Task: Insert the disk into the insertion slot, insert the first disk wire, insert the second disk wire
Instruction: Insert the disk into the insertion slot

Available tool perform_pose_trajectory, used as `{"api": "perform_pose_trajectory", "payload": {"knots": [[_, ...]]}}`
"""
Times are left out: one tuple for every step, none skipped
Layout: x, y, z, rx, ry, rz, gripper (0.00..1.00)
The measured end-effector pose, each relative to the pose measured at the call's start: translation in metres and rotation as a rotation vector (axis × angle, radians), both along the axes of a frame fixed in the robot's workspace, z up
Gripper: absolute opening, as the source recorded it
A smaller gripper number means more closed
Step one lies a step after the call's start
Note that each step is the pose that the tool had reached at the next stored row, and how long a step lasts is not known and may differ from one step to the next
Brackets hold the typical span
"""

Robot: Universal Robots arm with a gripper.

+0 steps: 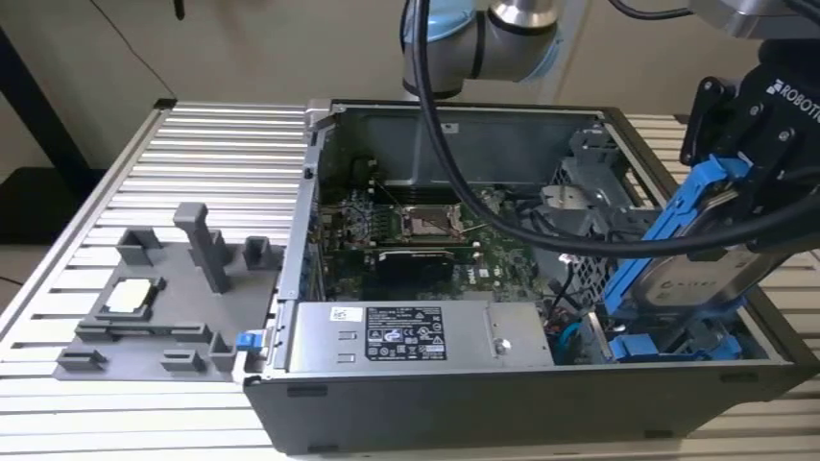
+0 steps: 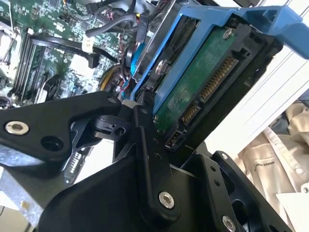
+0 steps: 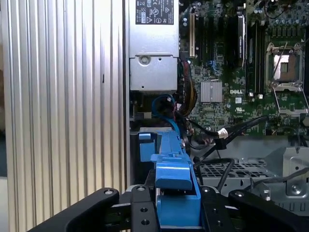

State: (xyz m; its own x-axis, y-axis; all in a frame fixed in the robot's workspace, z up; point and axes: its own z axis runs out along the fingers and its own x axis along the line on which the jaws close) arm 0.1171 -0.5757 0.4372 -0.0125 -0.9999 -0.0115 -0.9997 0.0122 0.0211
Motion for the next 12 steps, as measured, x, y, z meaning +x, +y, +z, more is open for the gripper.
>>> {"api": "perform_pose_trajectory", "payload": {"knots": [[0.0004,0.0000,-0.0009,0.0000,-0.0001,0.001,0.33],[0.0009,0.0000,-0.0020,0.0001,0.0000,0.004,0.33],[0.0014,0.0000,-0.0030,0.0003,-0.0001,0.007,0.33],[0.0017,0.0000,-0.0038,0.0002,0.0000,0.010,0.33],[0.0018,0.0000,-0.0045,0.0000,0.0000,0.012,0.33],[0.0019,0.0000,-0.0053,0.0001,0.0000,0.015,0.33],[0.0020,-0.0001,-0.0061,0.0002,0.0000,0.017,0.33],[0.0021,0.0000,-0.0069,0.0002,0.0000,0.019,0.33],[0.0022,0.0000,-0.0077,0.0002,0.0000,0.021,0.33],[0.0025,0.0000,-0.0084,0.0003,0.0000,0.022,0.33],[0.0027,0.0000,-0.0090,0.0002,0.0000,0.023,0.33],[0.0030,0.0000,-0.0096,0.0001,0.0000,0.025,0.33]]}}
